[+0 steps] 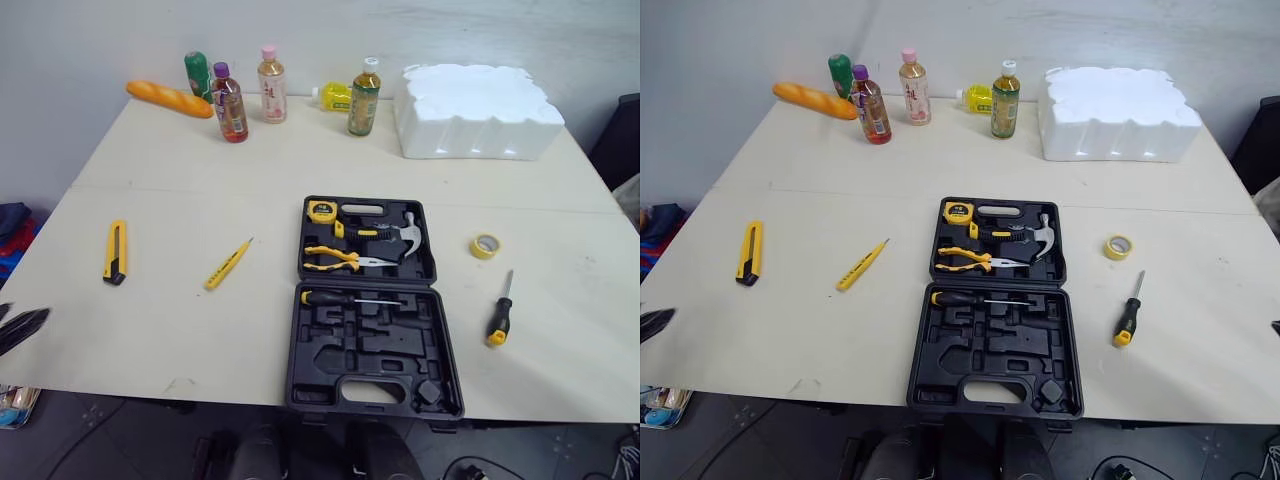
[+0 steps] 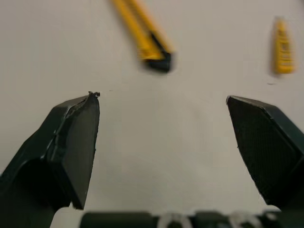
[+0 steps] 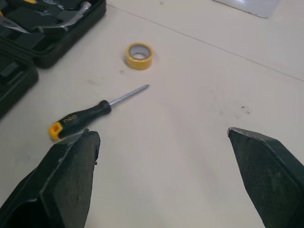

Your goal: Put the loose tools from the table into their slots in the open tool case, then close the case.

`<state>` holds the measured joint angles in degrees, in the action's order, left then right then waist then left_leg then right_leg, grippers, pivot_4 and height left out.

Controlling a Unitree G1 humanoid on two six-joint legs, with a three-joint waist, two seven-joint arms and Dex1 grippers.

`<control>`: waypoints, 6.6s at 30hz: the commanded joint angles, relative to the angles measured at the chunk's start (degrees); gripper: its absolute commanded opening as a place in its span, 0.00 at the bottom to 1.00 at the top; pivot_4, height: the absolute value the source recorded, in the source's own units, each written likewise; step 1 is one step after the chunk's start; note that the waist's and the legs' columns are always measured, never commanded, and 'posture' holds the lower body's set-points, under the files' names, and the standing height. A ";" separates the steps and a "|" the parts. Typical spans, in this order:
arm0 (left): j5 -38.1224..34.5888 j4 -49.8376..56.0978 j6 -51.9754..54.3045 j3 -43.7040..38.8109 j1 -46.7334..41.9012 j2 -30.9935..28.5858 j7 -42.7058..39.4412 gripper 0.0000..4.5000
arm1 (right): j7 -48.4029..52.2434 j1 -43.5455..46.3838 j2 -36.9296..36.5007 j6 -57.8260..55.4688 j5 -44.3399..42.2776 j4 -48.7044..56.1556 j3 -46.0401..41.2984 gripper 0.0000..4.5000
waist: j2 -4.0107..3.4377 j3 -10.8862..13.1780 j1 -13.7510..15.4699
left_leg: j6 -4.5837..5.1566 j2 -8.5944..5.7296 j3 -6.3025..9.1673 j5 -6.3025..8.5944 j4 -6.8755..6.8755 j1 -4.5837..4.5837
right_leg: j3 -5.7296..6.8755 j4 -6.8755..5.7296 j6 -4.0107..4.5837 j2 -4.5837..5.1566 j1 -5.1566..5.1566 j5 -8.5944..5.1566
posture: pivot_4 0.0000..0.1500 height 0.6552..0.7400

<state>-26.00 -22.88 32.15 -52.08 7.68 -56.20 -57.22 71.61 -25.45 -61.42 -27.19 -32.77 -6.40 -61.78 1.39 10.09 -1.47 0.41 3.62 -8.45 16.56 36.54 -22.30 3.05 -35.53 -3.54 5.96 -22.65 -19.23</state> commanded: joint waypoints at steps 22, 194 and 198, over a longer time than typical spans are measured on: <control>-20.15 37.50 13.12 34.19 -28.28 -0.01 -9.22 0.99 | -25.60 -4.96 23.42 -17.92 -11.90 44.58 0.24 1.00 | -0.34 0.02 0.39 | -0.65 0.09 -0.11 -0.59 -0.49 0.14 | 0.09 -0.51 -0.88 -0.42 0.15 0.40 | 1.00 0.95; -8.54 14.59 -3.13 -4.91 9.13 10.37 12.56 1.00 | -11.03 24.19 -0.77 -1.33 7.14 -5.45 18.26 0.98 | 0.06 -0.37 -0.46 | -0.10 0.15 -0.15 -0.52 0.65 -0.66 | 0.00 -1.38 -0.72 -0.34 -0.77 0.32 | 1.00 0.95; -9.48 23.53 -1.42 1.30 10.42 10.40 9.67 1.00 | -9.82 24.68 0.70 -4.90 2.66 1.79 18.74 0.98 | 0.05 -0.37 -0.25 | -0.31 0.15 -0.10 -0.41 0.59 -0.67 | 0.01 -1.36 -0.65 -0.25 -0.78 0.33 | 1.00 0.95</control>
<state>-34.66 -7.97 30.15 -54.42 17.34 -44.41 -45.32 60.68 -1.37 -60.51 -30.25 -26.15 -10.87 -41.11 1.44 9.72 -1.72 0.10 3.78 -8.55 16.15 37.11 -22.97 3.06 -36.89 -4.19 5.73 -23.44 -18.90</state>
